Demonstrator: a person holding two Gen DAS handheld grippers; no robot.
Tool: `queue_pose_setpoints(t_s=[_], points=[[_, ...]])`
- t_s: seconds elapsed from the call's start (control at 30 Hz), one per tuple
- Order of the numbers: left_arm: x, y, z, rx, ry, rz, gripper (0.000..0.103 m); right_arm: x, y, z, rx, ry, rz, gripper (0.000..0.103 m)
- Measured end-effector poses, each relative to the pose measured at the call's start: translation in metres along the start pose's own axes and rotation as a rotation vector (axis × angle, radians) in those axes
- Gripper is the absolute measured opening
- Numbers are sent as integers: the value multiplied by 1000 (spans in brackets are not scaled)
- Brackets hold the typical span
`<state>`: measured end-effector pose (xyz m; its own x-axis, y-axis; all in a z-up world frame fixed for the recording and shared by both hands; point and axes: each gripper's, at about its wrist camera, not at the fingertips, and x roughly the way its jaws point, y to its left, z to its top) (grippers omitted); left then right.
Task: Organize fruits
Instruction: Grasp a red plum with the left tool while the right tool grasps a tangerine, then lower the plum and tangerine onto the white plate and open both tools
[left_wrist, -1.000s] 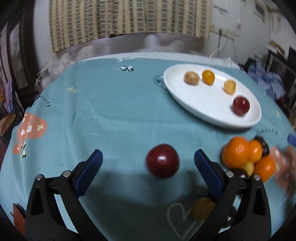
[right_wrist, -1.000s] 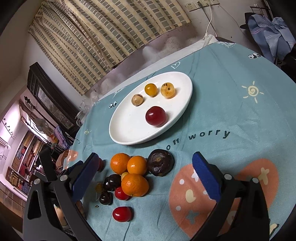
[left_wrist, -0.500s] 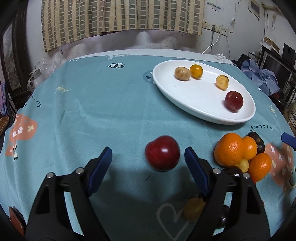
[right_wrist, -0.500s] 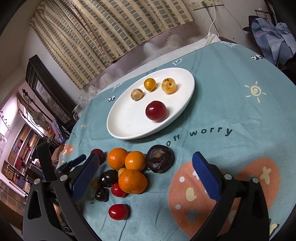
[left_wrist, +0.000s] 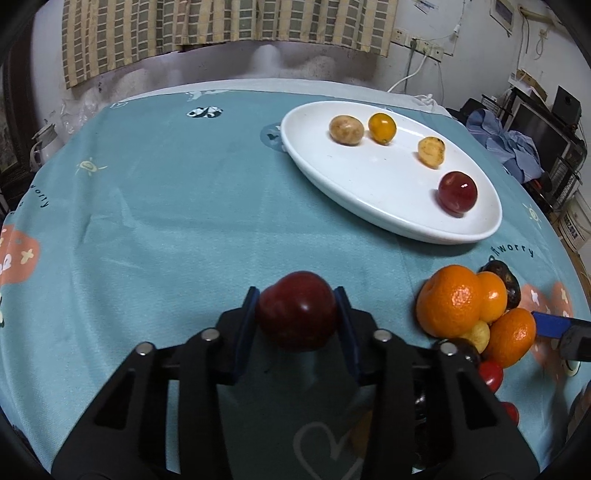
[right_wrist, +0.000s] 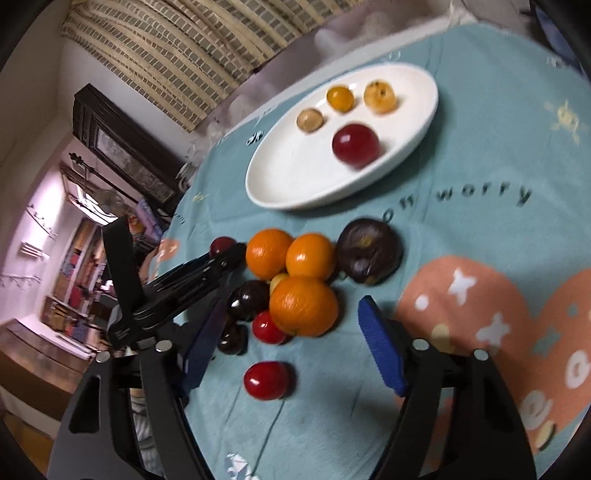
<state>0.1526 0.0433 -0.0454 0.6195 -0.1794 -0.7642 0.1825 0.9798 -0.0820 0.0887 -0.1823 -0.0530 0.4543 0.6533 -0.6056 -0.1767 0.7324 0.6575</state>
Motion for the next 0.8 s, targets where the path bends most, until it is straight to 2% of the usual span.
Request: queue_pose_setpoints(t_s=[0.23,0.33,0.4,0.6,0.8], points=[[-2,-1,-1,-6,-12,-13,40,14,-1,-5,18,41,18,68],[-3,-1,-1,-11,-16,-10,40,15,0,-3,-2,26,-5,58],[-3,0,-1,-17,-15,-12,40,17,1,-3,-23,17,-30,47],[-7,-3,-3,-4,-27,-10,40,14,7,-4,-68,-10,-69,44],[-13,-6,-4,5,-41,-14,40,-2,5,3,-57,-63,-49,44]])
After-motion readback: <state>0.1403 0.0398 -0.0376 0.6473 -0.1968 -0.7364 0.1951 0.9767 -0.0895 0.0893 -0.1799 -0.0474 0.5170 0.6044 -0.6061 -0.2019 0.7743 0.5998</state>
